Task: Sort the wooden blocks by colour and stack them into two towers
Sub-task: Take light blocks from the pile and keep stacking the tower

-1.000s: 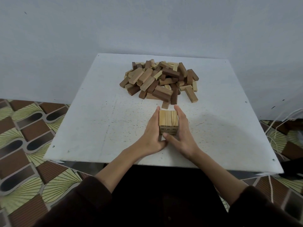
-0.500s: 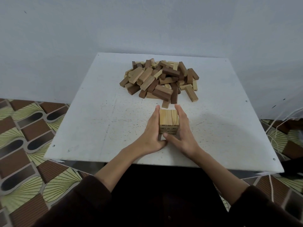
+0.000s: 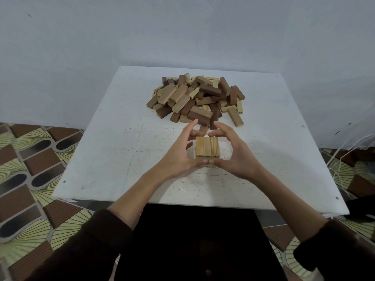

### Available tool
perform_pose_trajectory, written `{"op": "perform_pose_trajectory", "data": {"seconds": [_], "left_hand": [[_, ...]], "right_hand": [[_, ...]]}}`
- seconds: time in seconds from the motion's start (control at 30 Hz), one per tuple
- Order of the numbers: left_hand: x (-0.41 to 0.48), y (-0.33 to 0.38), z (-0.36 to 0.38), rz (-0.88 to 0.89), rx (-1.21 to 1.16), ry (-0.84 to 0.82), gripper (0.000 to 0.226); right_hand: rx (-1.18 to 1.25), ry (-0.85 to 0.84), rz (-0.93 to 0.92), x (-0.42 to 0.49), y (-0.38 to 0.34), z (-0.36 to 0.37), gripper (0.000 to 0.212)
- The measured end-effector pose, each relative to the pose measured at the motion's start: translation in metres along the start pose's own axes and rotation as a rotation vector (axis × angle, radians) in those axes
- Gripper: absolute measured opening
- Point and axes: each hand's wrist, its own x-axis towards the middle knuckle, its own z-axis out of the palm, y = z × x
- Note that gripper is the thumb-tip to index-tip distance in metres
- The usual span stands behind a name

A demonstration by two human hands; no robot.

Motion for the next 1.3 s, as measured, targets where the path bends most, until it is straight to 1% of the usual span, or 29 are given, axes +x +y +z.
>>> {"op": "perform_pose_trajectory", "data": {"seconds": [0.17, 0.37, 0.57, 0.63, 0.73, 0.8, 0.83, 0.87, 0.9, 0.93, 1.0, 1.03, 1.13, 1.23, 1.3], "left_hand": [[0.002, 0.000, 0.000, 0.004, -0.012, 0.003, 0.103], [0.002, 0.001, 0.001, -0.003, -0.015, -0.003, 0.103], [0.003, 0.001, 0.000, -0.038, -0.002, -0.004, 0.101], [0.002, 0.003, 0.000, -0.044, -0.011, -0.006, 0.105], [-0.001, 0.003, -0.001, -0.057, -0.028, -0.026, 0.113], [-0.004, 0.004, -0.001, -0.108, -0.145, -0.051, 0.111], [-0.006, 0.006, 0.000, -0.147, -0.231, -0.052, 0.104], [-0.009, 0.009, 0.003, -0.180, -0.316, -0.040, 0.091], [-0.009, 0.013, 0.006, -0.200, -0.389, -0.026, 0.077], [-0.009, 0.016, 0.010, -0.206, -0.437, -0.010, 0.073], [-0.009, 0.021, 0.016, -0.199, -0.475, 0.001, 0.074], [-0.008, 0.020, 0.019, -0.189, -0.484, -0.010, 0.071], [-0.008, 0.020, 0.025, -0.198, -0.536, -0.035, 0.073], [-0.008, 0.022, 0.027, -0.213, -0.589, -0.068, 0.066], [-0.008, 0.023, 0.027, -0.228, -0.598, -0.075, 0.064]], "right_hand": [[-0.027, -0.009, 0.009, 0.002, -0.002, 0.002, 0.093], [0.001, -0.019, 0.025, 0.003, -0.008, 0.000, 0.091], [0.004, -0.048, 0.047, 0.004, -0.012, -0.002, 0.087], [0.014, -0.063, 0.058, 0.004, -0.011, -0.002, 0.091], [0.019, -0.096, 0.058, 0.002, -0.010, -0.004, 0.104], [0.062, -0.091, 0.067, -0.003, -0.009, -0.006, 0.109], [0.136, -0.084, 0.105, -0.005, -0.010, -0.006, 0.105], [0.238, -0.072, 0.167, -0.006, -0.013, -0.004, 0.097], [0.350, -0.048, 0.223, -0.007, -0.017, -0.001, 0.084], [0.438, -0.017, 0.274, -0.008, -0.021, 0.003, 0.069], [0.543, 0.039, 0.344, -0.007, -0.029, 0.011, 0.039], [0.578, 0.046, 0.360, -0.007, -0.032, 0.014, 0.031], [0.639, 0.021, 0.365, -0.006, -0.035, 0.024, 0.034], [0.647, 0.021, 0.373, -0.005, -0.037, 0.028, 0.035], [0.649, 0.015, 0.374, -0.005, -0.036, 0.030, 0.040]]}}
